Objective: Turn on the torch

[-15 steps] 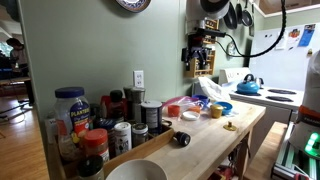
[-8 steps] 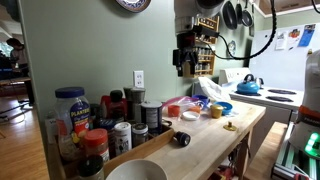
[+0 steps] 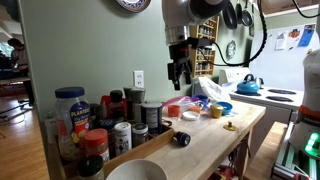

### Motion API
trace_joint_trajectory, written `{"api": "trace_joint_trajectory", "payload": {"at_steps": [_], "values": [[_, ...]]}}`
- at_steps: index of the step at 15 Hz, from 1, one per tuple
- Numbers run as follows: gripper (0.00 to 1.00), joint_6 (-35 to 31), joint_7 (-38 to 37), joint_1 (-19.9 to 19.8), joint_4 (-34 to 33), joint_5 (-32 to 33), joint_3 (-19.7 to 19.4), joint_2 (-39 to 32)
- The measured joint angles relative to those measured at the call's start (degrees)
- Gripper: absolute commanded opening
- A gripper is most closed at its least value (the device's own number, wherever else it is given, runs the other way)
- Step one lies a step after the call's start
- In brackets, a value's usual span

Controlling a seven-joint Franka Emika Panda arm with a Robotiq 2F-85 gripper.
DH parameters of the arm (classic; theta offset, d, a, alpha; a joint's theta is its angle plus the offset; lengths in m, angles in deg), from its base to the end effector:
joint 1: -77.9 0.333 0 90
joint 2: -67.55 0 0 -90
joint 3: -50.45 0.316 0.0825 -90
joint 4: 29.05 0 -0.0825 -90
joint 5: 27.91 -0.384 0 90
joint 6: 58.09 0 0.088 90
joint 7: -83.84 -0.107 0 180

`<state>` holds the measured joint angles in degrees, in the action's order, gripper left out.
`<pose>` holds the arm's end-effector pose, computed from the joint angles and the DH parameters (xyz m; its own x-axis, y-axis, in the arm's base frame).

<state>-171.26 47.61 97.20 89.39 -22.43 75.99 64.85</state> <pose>0.3889 0.3759 0.4012 0.9794 0.1884 -0.0723 0.1965 -0.9719 0.1295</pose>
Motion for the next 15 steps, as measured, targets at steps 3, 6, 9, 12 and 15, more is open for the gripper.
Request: {"api": "trace_joint_trajectory", "payload": {"at_steps": [3, 6, 9, 12, 15], "values": [[1.00, 0.0, 0.0, 0.6, -0.1, 0.0, -0.2, -0.5], [0.75, -1.4, -2.9, 3.0, 0.0, 0.9, -0.2, -3.1], [0.63, -4.2, -8.0, 5.6, 0.5, 2.3, -0.2, -5.6], [0.39, -6.9, -14.3, 7.9, 1.1, 4.6, -0.4, -7.5], [0.16, -7.8, -20.2, 9.7, 1.6, 7.3, -1.1, -9.5]]}}
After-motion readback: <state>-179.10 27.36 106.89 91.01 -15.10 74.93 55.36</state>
